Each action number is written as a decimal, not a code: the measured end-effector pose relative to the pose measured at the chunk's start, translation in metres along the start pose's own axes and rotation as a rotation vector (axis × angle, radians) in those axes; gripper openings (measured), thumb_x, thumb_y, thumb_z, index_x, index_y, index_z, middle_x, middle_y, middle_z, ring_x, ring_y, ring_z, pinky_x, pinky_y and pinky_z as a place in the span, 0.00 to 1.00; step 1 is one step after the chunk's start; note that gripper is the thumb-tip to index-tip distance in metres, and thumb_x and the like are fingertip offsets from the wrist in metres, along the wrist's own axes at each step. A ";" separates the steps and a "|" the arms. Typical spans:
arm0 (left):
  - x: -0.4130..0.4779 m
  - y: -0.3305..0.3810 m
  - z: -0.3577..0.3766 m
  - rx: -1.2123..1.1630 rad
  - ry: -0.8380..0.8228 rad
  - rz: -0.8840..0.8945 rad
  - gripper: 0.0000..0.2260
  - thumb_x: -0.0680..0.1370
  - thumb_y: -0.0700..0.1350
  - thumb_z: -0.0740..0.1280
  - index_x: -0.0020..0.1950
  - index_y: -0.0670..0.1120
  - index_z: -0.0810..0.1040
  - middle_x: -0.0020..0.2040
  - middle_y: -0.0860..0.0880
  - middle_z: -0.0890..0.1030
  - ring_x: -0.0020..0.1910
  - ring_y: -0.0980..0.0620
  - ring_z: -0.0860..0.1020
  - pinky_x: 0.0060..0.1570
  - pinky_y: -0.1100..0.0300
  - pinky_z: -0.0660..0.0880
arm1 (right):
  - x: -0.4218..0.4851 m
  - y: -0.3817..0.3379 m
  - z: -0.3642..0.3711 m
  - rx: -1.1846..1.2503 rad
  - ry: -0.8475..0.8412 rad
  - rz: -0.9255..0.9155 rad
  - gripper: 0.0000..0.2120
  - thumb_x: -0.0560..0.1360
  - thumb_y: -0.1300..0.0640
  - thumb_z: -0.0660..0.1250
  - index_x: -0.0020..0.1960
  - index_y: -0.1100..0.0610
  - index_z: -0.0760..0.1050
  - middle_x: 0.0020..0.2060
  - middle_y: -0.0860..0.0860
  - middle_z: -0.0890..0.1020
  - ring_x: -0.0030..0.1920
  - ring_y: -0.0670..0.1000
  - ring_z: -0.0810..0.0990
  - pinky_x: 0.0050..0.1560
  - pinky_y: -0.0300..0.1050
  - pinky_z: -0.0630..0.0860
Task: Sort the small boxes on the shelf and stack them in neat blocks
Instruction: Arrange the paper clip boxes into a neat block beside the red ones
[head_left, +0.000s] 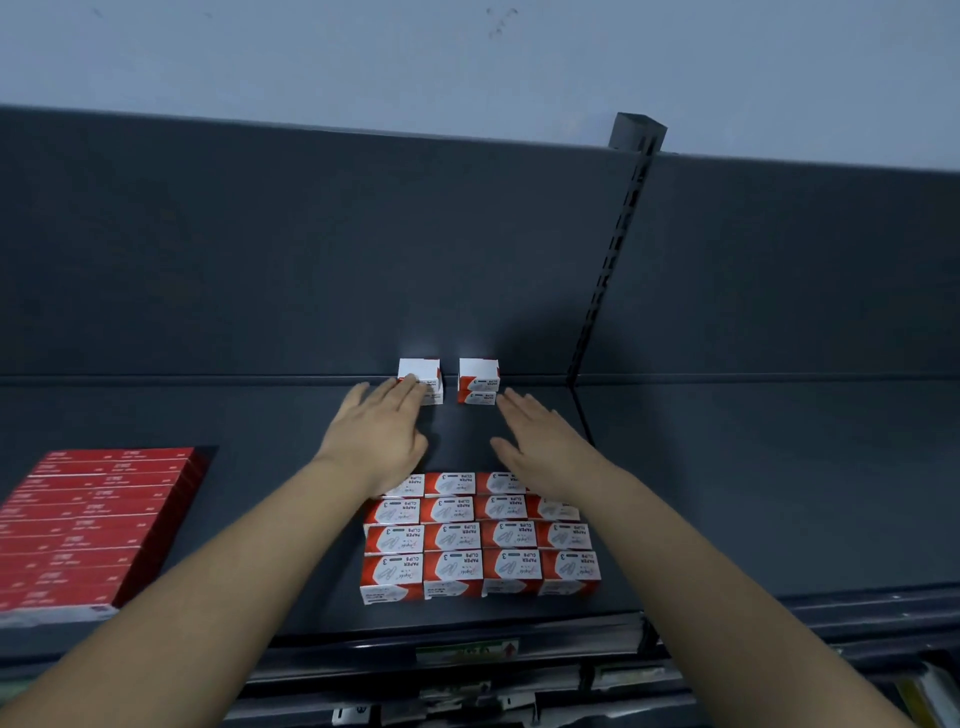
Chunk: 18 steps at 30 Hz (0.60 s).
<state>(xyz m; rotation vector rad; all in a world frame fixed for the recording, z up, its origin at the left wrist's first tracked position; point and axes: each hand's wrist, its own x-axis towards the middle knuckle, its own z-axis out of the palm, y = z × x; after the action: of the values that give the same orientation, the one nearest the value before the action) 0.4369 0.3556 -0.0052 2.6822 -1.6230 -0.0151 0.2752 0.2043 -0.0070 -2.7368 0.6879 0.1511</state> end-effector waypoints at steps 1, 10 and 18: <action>0.003 -0.003 0.000 0.001 0.002 0.004 0.28 0.81 0.51 0.52 0.80 0.47 0.50 0.80 0.49 0.53 0.78 0.51 0.52 0.76 0.52 0.45 | 0.006 -0.003 0.000 -0.012 -0.005 -0.003 0.30 0.84 0.47 0.51 0.80 0.55 0.43 0.80 0.49 0.45 0.79 0.50 0.44 0.78 0.51 0.45; 0.024 -0.023 0.017 -0.015 0.057 0.037 0.29 0.81 0.49 0.56 0.80 0.46 0.51 0.80 0.48 0.52 0.78 0.49 0.53 0.76 0.55 0.48 | 0.045 -0.020 0.002 -0.086 0.027 0.045 0.29 0.84 0.53 0.51 0.80 0.56 0.42 0.80 0.50 0.43 0.79 0.54 0.44 0.78 0.51 0.45; 0.045 -0.029 0.032 0.050 0.269 0.068 0.16 0.71 0.39 0.70 0.58 0.45 0.77 0.56 0.47 0.79 0.56 0.46 0.78 0.64 0.52 0.55 | 0.056 -0.028 0.015 -0.155 0.152 0.122 0.36 0.77 0.62 0.63 0.79 0.57 0.48 0.78 0.53 0.53 0.78 0.59 0.49 0.77 0.56 0.52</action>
<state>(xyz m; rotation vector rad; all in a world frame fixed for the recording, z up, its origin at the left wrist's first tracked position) 0.4835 0.3291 -0.0382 2.5265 -1.6473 0.3738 0.3376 0.2079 -0.0231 -2.8766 0.9215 0.0249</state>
